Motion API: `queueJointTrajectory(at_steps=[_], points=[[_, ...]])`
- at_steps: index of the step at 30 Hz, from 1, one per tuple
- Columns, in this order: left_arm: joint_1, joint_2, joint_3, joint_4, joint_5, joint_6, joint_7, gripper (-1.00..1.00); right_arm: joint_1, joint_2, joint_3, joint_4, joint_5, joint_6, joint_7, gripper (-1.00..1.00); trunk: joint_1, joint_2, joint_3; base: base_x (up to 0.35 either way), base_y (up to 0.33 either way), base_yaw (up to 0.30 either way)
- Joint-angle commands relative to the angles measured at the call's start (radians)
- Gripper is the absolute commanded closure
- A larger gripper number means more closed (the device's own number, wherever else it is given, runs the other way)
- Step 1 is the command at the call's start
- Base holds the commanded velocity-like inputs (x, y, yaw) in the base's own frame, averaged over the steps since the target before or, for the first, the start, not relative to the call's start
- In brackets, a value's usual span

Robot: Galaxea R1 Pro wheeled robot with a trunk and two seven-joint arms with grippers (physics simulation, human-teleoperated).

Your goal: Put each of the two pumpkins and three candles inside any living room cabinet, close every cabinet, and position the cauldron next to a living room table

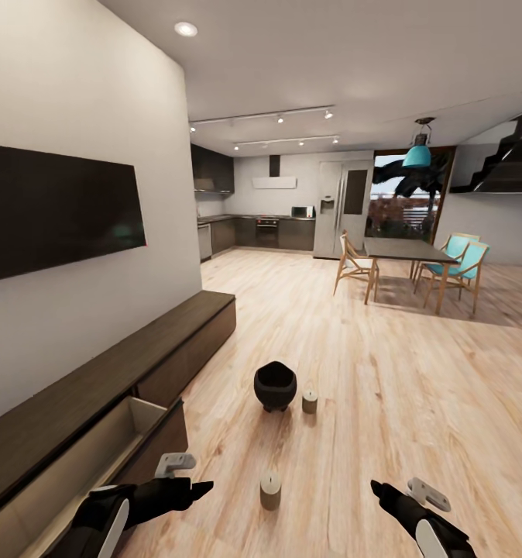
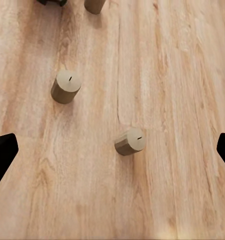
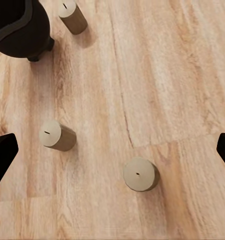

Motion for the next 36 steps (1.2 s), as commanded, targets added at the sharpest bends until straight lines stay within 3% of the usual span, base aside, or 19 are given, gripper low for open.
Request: queueJointTrajectory(at_steps=[1, 36], points=[[-0.001, 0.000, 0.001, -0.001, 0.006, 0.009, -0.002, -1.00, 0.000, 0.000, 0.001, -0.002, -0.011, 0.004, -0.006, -1.00, 0.000, -0.001, -0.001, 0.046, 0.000, 0.000], [-0.001, 0.000, 0.001, -0.002, 0.007, 0.009, -0.005, -1.00, 0.000, 0.000, -0.001, -0.002, -0.011, 0.005, -0.006, -1.00, 0.000, -0.001, 0.003, 0.003, 0.042, -0.018]])
